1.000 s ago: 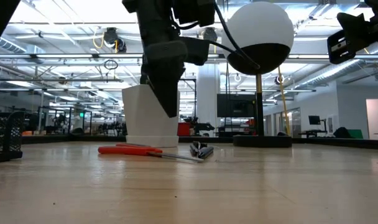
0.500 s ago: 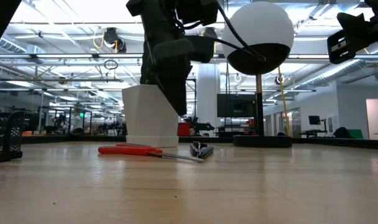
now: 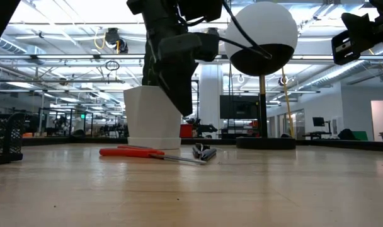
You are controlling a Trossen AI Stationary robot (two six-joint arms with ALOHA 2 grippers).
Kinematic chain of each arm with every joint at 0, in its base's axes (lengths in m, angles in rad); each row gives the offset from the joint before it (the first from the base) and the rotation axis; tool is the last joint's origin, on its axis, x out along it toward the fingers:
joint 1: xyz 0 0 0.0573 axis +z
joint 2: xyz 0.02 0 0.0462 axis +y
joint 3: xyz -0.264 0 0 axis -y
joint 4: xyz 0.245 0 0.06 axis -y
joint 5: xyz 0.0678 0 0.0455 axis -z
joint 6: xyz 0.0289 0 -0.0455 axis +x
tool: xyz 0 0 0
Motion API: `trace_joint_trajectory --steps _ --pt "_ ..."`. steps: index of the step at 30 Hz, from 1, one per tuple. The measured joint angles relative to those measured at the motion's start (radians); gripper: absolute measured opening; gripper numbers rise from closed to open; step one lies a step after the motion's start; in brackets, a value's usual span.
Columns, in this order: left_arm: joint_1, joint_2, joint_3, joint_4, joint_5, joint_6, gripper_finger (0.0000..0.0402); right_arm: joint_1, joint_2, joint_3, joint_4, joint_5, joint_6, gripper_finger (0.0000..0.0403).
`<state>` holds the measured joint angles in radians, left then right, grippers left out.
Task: Pick and place office supplies into organizer
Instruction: Put the binder clip in the desk organizer
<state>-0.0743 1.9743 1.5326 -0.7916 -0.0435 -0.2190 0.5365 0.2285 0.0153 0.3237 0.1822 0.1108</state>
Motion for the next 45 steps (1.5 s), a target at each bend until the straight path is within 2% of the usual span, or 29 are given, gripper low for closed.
trace_joint_trajectory --steps 6,9,14,17,24,30,34,41,45 --pt "-0.002 -0.040 0.003 0.048 -0.023 0.026 0.0145 0.000 0.000 0.000 0.000 0.000 0.000 0.0153" --pt "0.014 -0.066 0.002 0.033 -0.042 -0.062 0.0145 0.000 0.000 0.000 0.000 0.000 0.000 0.0153" --pt "0.020 -0.105 0.002 0.045 -0.069 -0.065 0.0145 0.000 0.004 0.000 0.000 0.000 0.000 0.0153" --pt "0.010 -0.107 0.001 0.037 -0.031 -0.041 0.0145 0.000 0.005 0.000 0.000 0.000 0.000 0.0153" --pt "-0.001 -0.106 0.004 0.055 -0.042 -0.152 0.0145 0.000 0.006 0.000 0.000 0.000 0.000 0.0153" --pt "0.010 -0.093 0.005 0.054 0.035 -0.135 0.0145 0.000 0.006 0.000 0.000 0.000 0.000 0.0153" --pt "0.025 -0.040 0.017 0.028 0.086 -0.122 0.0146 0.000 0.006 0.000 0.000 0.000 0.000 0.0153" --pt "0.029 0.122 0.224 -0.152 0.091 -0.069 0.0146 0.000 0.006 0.000 0.000 0.000 0.000 0.0153" --pt "0.027 0.217 0.353 -0.280 0.063 -0.028 0.0171 0.000 0.006 0.000 0.000 0.000 0.000 0.0153"
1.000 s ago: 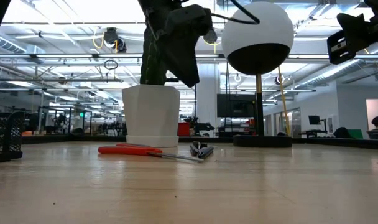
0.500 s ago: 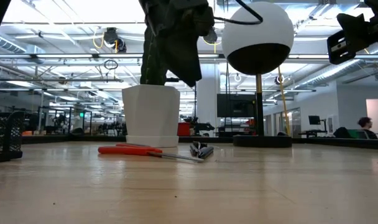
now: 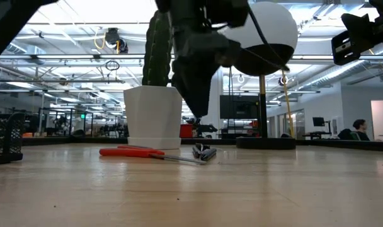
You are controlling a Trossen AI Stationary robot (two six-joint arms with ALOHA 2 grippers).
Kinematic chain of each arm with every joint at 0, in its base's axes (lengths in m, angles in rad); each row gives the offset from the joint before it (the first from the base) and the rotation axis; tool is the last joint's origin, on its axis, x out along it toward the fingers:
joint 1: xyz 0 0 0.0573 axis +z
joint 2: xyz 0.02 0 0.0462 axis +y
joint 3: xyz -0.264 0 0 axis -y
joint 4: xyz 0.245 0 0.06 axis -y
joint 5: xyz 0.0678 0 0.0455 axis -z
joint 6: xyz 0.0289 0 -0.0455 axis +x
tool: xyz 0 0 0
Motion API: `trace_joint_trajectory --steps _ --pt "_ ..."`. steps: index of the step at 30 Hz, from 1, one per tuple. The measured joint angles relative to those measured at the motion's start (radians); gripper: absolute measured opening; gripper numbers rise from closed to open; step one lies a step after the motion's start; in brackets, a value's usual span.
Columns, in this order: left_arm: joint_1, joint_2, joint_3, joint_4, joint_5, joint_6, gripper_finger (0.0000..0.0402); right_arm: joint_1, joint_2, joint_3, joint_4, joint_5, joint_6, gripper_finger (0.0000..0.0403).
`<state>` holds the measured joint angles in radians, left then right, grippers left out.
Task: Pick and place office supplies into organizer
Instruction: Put the binder clip in the desk organizer
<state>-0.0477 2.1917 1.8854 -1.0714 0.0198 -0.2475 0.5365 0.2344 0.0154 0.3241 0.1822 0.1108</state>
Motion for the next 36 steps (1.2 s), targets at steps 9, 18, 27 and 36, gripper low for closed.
trace_joint_trajectory --steps 9,18,27,36 --pt "0.045 0.092 0.197 -0.150 -0.026 0.102 0.0236 0.000 0.000 0.000 0.000 0.000 0.000 0.0153" --pt "0.083 0.093 0.198 -0.177 -0.067 0.120 0.0260 0.000 0.000 0.000 0.000 0.000 0.000 0.0153" --pt "0.097 0.094 0.194 -0.149 -0.058 0.165 0.0348 0.000 0.000 0.000 0.000 0.000 0.000 0.0153" --pt "0.130 0.133 0.192 -0.154 -0.005 0.228 0.0350 0.000 0.000 0.000 0.000 0.000 0.000 0.0153"
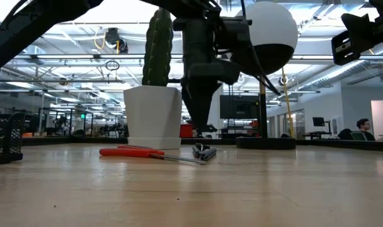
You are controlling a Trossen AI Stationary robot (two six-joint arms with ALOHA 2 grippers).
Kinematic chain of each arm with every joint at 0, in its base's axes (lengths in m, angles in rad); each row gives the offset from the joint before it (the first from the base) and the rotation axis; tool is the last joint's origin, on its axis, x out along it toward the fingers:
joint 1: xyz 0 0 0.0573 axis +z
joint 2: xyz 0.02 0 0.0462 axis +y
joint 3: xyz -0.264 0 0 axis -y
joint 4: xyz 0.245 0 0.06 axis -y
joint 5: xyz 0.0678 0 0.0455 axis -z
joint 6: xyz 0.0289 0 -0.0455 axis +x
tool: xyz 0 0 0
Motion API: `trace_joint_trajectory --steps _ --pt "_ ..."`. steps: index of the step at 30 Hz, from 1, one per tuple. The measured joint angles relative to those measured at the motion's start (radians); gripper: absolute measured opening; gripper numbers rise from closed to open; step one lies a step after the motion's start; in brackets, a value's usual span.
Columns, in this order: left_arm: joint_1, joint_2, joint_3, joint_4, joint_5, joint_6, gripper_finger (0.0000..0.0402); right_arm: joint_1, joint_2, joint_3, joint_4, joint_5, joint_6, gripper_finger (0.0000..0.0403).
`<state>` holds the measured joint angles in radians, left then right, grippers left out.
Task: Pick and place office supplies into organizer
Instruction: Put the binder clip in the desk organizer
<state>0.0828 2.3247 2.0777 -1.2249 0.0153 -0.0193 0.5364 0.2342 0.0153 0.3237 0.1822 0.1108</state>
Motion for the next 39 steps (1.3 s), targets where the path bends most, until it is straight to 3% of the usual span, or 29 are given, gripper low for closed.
trace_joint_trajectory --steps 31,39 --pt "0.021 0.109 0.005 0.067 -0.077 0.061 0.0292 0.000 0.005 0.000 0.000 0.000 0.000 0.0153" --pt "0.020 0.109 0.001 0.078 -0.090 0.043 0.0241 0.000 0.005 0.000 0.000 0.000 0.000 0.0153"
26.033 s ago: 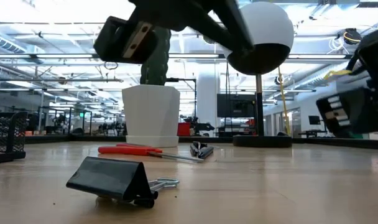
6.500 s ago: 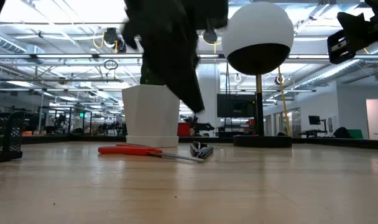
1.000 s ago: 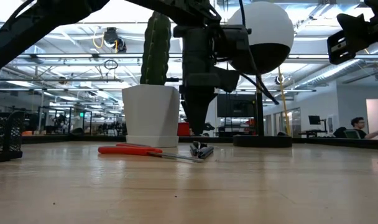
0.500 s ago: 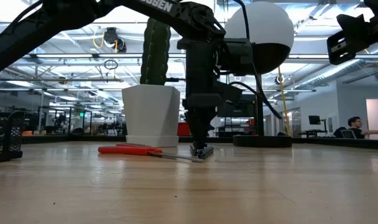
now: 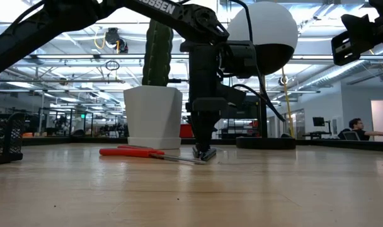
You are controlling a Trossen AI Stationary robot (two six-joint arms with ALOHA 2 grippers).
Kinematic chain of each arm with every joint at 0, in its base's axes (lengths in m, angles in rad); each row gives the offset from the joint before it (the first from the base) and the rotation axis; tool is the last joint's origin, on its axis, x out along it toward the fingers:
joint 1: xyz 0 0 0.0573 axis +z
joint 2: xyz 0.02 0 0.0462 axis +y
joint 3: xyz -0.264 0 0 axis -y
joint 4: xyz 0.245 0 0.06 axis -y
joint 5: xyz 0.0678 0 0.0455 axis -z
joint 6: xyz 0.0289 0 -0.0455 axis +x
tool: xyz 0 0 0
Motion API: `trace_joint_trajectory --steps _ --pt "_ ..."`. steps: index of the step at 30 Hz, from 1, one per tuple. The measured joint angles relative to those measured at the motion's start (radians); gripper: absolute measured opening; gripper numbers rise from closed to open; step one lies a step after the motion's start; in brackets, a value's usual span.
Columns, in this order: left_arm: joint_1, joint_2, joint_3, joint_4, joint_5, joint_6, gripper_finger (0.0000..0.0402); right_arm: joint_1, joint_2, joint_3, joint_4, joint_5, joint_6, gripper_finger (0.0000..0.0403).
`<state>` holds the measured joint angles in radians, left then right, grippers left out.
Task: Pick and place office supplies into organizer
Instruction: Put the binder clip in the desk organizer
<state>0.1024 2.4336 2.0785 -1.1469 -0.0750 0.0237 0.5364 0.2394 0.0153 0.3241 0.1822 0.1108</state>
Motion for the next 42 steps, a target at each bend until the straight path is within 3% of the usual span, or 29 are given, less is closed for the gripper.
trace_joint_trajectory --steps 12,20,27,34,42 --pt "0.000 0.000 -0.001 0.004 -0.002 -0.022 0.0147 0.000 0.000 0.000 0.000 0.000 0.000 0.0153" --pt "-0.005 0.000 -0.001 0.004 -0.007 -0.022 0.0159 0.000 0.000 0.000 0.000 0.000 0.000 0.0153" --pt "-0.005 0.000 -0.001 0.004 -0.007 -0.047 0.0141 0.000 0.000 0.000 0.000 0.000 0.000 0.0153" --pt "-0.011 0.000 -0.002 0.004 0.008 -0.048 0.0158 0.000 0.000 0.000 0.000 0.000 0.000 0.0153" --pt "-0.033 0.002 0.004 -0.005 -0.023 -0.060 0.0142 0.000 0.000 0.000 0.000 0.000 0.000 0.0153"
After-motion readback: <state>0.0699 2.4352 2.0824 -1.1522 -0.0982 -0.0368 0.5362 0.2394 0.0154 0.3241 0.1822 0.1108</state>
